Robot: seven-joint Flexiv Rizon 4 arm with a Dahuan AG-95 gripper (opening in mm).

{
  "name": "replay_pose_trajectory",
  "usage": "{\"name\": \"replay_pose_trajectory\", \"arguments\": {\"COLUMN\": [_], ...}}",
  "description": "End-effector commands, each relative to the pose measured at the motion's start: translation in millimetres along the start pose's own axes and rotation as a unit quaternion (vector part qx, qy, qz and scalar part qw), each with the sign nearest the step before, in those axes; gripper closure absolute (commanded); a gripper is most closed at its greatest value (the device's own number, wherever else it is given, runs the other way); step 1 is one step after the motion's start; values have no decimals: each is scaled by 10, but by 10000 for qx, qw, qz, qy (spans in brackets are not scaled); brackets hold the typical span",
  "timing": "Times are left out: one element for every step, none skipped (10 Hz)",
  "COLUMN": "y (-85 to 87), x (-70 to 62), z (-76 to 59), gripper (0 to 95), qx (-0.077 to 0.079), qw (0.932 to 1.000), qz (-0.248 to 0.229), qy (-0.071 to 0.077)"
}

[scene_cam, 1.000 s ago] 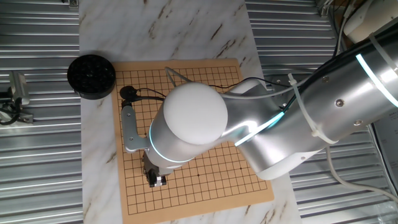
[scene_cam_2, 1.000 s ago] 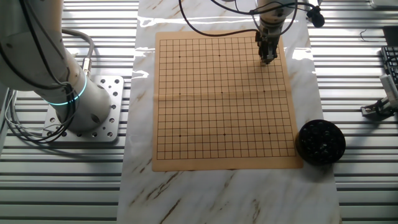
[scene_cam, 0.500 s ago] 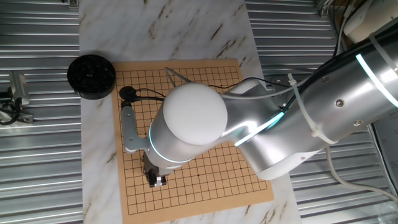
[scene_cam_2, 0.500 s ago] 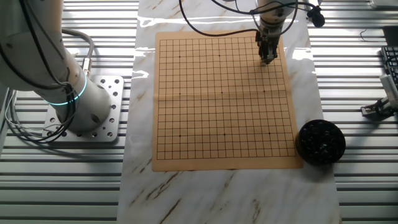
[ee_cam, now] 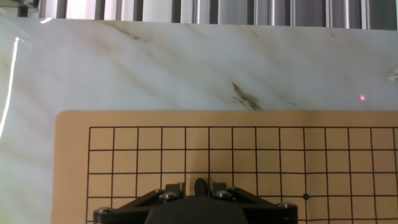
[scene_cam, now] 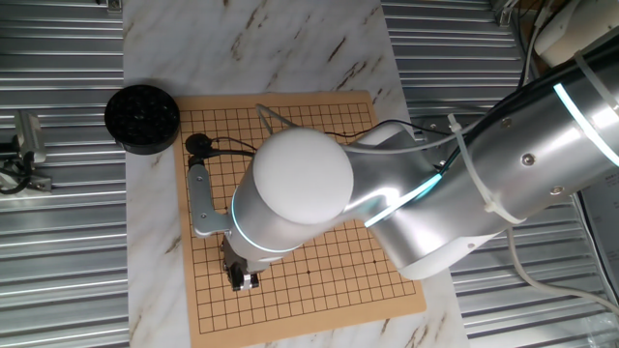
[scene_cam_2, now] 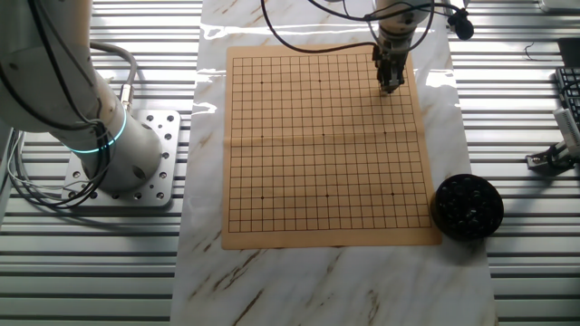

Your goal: Play the first move as black on the 3-4 point in the upper right corner of the Go board

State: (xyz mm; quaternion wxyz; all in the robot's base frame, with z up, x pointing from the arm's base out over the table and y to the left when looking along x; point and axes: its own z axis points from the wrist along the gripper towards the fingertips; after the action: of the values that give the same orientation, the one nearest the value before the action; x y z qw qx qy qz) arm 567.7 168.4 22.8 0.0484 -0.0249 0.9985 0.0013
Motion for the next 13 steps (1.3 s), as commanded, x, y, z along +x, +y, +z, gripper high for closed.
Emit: {"name": "replay_pose_trajectory", "arguments": {"y": [-2, -2, -2, -2, -2, -2, -2, -2, -2, -2, -2, -2, -2], "x": [1, 1, 1, 1, 1, 1, 1, 1, 1, 1, 1, 1, 1], "z": [1, 1, 1, 1, 1, 1, 1, 1, 1, 1, 1, 1, 1], "gripper": [760, 760, 760, 760, 760, 760, 760, 760, 760, 760, 760, 760, 760], "qx": [3, 8, 9, 13, 8, 2, -6, -10, -13, -32, -31, -37, -41], "qw": [10000, 10000, 10000, 10000, 10000, 10000, 10000, 9999, 9999, 9999, 9998, 9998, 9998], "qz": [12, 13, 7, -23, -54, -74, -80, -105, -132, -141, -165, -171, -167], "qy": [-10, -14, -19, -29, -28, -27, -11, 0, 27, 33, 47, 42, 45]}}
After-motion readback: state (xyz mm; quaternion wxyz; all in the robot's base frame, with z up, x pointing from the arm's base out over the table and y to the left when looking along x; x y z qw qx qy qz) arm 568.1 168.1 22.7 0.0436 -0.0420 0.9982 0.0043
